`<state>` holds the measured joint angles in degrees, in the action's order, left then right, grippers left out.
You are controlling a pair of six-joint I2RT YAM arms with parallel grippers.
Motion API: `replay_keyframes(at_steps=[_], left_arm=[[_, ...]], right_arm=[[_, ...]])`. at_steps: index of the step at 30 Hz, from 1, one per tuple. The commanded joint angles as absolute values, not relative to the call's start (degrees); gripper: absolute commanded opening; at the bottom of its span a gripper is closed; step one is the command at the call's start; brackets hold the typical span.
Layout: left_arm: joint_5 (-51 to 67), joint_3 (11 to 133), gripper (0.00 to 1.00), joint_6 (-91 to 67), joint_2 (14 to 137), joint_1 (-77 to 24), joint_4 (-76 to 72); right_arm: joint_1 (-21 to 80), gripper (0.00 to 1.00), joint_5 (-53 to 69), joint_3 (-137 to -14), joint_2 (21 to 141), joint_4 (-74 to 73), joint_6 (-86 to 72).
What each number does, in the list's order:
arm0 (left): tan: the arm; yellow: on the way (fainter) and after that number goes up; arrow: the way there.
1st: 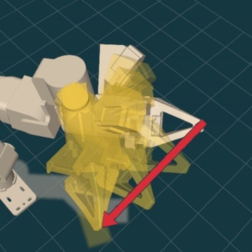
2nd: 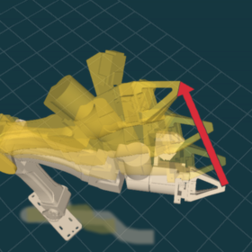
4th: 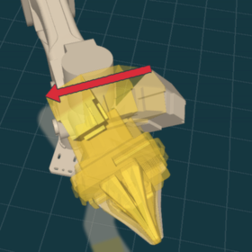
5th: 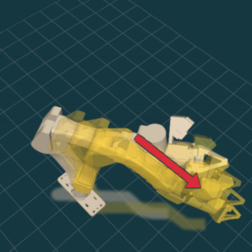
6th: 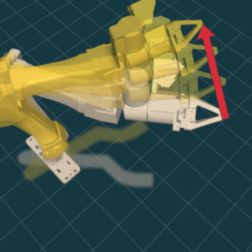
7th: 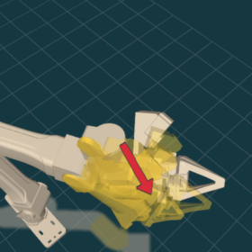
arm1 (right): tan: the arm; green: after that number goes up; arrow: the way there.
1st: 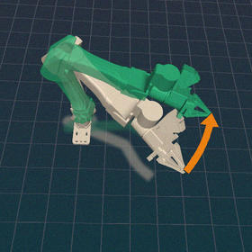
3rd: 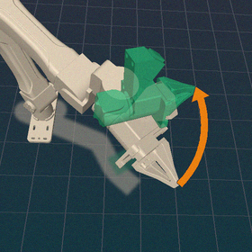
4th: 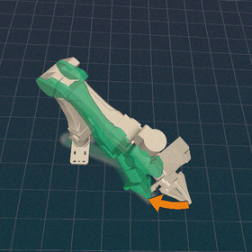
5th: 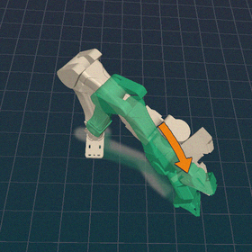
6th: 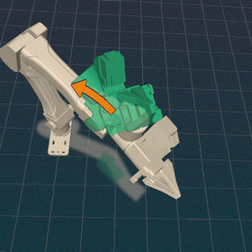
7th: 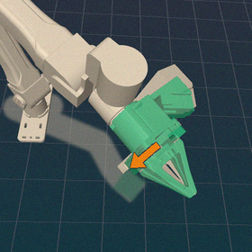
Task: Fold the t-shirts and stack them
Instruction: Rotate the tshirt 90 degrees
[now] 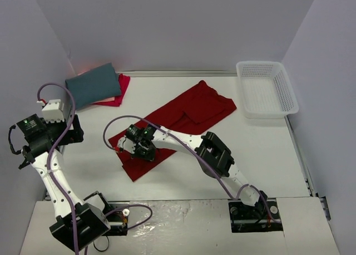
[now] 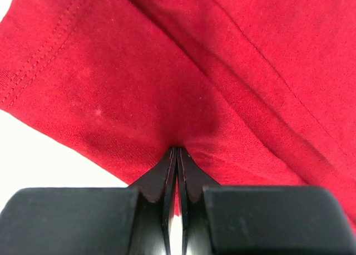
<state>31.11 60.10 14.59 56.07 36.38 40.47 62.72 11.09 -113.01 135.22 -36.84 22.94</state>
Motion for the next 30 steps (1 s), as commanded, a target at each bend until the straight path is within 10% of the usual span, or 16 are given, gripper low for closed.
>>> replay_keyframes(at_steps=[1,30], left_arm=[[32.96,60.64,0.94,15.29,55.72,36.65,40.69],[39.81,61.0,0.94,16.61,55.99,36.74,42.63]], right_arm=[[63.28,0.0,13.62,-103.47,133.08,-43.86,23.38],[41.32,0.0,6.25,-71.19,111.36,-42.54,25.05]])
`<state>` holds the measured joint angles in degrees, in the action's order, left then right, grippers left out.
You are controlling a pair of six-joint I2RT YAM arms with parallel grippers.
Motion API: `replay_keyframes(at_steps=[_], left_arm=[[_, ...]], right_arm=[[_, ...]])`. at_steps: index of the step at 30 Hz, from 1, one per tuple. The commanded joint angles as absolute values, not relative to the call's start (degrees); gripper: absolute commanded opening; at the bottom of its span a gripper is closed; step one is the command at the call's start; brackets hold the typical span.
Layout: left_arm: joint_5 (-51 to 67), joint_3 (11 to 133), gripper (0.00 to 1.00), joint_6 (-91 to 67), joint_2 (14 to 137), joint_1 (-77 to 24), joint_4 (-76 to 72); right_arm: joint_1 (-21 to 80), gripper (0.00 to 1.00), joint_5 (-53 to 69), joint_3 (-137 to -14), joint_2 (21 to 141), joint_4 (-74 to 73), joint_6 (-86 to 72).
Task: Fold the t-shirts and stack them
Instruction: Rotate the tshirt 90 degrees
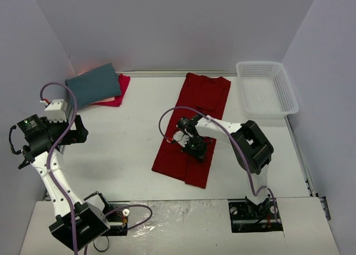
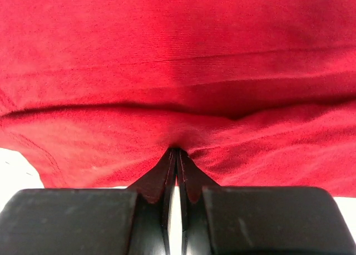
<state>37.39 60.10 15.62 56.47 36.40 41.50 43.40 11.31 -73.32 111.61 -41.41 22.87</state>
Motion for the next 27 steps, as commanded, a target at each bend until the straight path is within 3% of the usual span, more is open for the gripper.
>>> replay_keyframes(at_steps=[1,11,19,27], left_arm=[[39.9,61.08,0.94,16.7,55.99,36.74,42.71],[41.4,60.91,0.94,17.31,57.39,36.74,42.71],[42.36,60.91,0.94,17.84,57.48,36.74,42.98],[42.89,60.91,0.94,18.19,57.57,36.74,43.42]], right_arm=[[39.92,0.0,5.63,-71.1,111.44,-42.71,25.22],[37.71,0.02,4.66,-74.0,107.05,-48.16,26.9],[36.83,0.02,11.15,-83.92,104.95,-58.96,31.9],[31.56,0.01,5.11,-95.61,108.01,-55.82,29.89]])
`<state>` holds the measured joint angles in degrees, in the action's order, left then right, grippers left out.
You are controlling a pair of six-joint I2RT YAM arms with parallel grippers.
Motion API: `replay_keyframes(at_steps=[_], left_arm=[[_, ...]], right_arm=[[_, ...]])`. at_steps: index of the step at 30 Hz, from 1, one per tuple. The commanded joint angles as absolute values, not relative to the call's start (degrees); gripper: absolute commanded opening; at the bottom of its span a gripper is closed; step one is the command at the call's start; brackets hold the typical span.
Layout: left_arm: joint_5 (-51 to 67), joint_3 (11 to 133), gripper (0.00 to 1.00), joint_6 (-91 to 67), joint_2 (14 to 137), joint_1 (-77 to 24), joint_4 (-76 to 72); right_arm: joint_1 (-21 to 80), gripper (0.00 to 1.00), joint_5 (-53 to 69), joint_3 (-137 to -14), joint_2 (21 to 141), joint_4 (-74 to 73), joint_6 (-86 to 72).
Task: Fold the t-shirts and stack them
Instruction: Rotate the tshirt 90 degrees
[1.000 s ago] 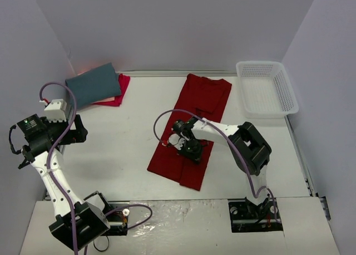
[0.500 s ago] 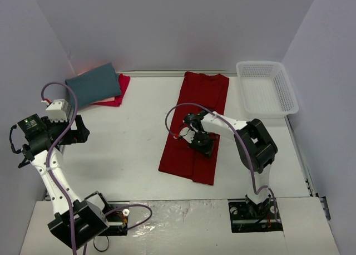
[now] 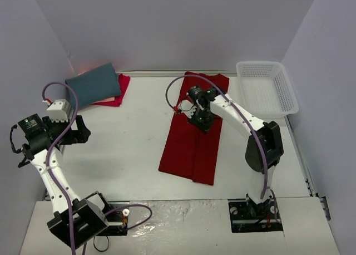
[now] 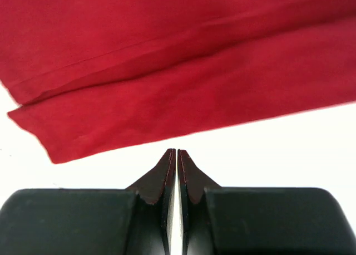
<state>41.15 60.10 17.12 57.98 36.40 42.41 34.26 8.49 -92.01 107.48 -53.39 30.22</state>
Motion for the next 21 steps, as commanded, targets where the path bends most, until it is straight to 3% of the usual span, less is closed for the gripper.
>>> replay_keyframes(at_steps=[1,11,21], left_arm=[[43.06,60.91,0.94,18.28,57.57,36.74,43.59],[43.86,61.17,0.94,18.46,58.27,36.74,44.03],[44.73,61.26,0.94,18.98,58.88,36.74,44.56]], right_arm=[[30.16,0.01,4.75,-98.24,110.02,-55.55,29.36],[23.47,0.0,1.5,-115.65,127.96,-55.46,24.87],[21.18,0.0,0.18,-120.32,135.87,-55.46,24.61]])
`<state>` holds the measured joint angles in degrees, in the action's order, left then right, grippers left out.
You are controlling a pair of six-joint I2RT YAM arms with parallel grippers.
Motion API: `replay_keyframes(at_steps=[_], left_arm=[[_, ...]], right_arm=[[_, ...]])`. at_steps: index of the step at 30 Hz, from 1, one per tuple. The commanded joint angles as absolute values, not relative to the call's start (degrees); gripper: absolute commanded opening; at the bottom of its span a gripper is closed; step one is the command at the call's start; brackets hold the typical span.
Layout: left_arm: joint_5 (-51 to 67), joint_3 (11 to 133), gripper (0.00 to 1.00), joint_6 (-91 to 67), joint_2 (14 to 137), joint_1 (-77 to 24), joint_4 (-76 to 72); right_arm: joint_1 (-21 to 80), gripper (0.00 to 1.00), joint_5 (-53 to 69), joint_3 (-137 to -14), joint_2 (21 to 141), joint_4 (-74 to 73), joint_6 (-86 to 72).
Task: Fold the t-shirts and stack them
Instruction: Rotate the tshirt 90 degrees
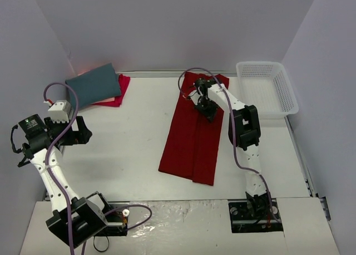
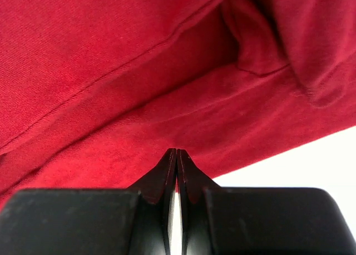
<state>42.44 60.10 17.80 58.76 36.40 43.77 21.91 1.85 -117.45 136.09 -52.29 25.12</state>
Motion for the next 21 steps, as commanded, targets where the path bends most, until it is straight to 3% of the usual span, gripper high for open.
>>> replay_keyframes(at_steps=[1,21], left_arm=[[44.82,61.26,0.94,19.07,58.97,36.74,44.65],[45.7,61.96,0.94,19.42,59.85,36.74,45.7]], right_arm=[[21.01,0.0,0.18,-120.41,136.14,-55.46,24.61],[19.95,0.0,-6.5,-130.16,150.11,-55.9,26.1]])
